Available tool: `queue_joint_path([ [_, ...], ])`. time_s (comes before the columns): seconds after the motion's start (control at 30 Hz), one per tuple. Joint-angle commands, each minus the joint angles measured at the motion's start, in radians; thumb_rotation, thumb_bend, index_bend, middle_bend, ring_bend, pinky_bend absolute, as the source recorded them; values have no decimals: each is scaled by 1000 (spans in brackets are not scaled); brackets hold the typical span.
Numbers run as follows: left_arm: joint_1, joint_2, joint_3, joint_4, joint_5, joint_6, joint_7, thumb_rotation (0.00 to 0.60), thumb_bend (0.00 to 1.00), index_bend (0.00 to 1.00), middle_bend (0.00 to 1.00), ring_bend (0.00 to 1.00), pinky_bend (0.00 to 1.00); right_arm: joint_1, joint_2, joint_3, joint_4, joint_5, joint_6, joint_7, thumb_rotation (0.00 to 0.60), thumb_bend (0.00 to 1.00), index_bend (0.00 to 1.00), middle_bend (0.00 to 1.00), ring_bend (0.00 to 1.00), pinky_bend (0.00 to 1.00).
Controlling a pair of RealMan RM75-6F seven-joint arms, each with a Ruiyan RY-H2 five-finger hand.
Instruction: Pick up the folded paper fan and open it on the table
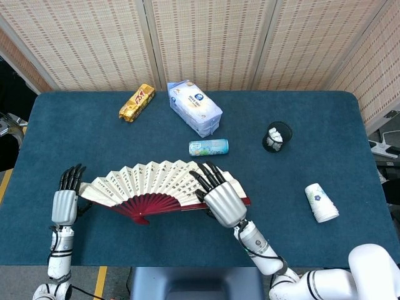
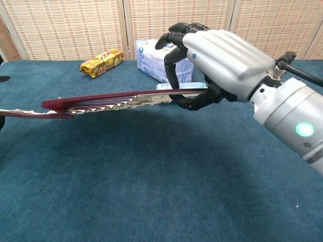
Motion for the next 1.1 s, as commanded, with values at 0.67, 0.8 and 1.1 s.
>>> queue_joint_path([
  [0.67,60,38,108,58,63,-117,10,600,425,0,0,0,54,-139,56,-122,38,-64,-132,-95,600,156,0,0,0,0],
  [0.8,52,144,160,-53,97,-209,30,600,382,0,0,0,52,-120,118,-122,-29,-25,-223,-142,600,33,0,0,0,0],
  [1.1,-10,567,168,-709,42,-417,256,600,354,0,0,0,47,-32,342,-89,-294,297,-451,-414,600,0,0,0,0,0],
])
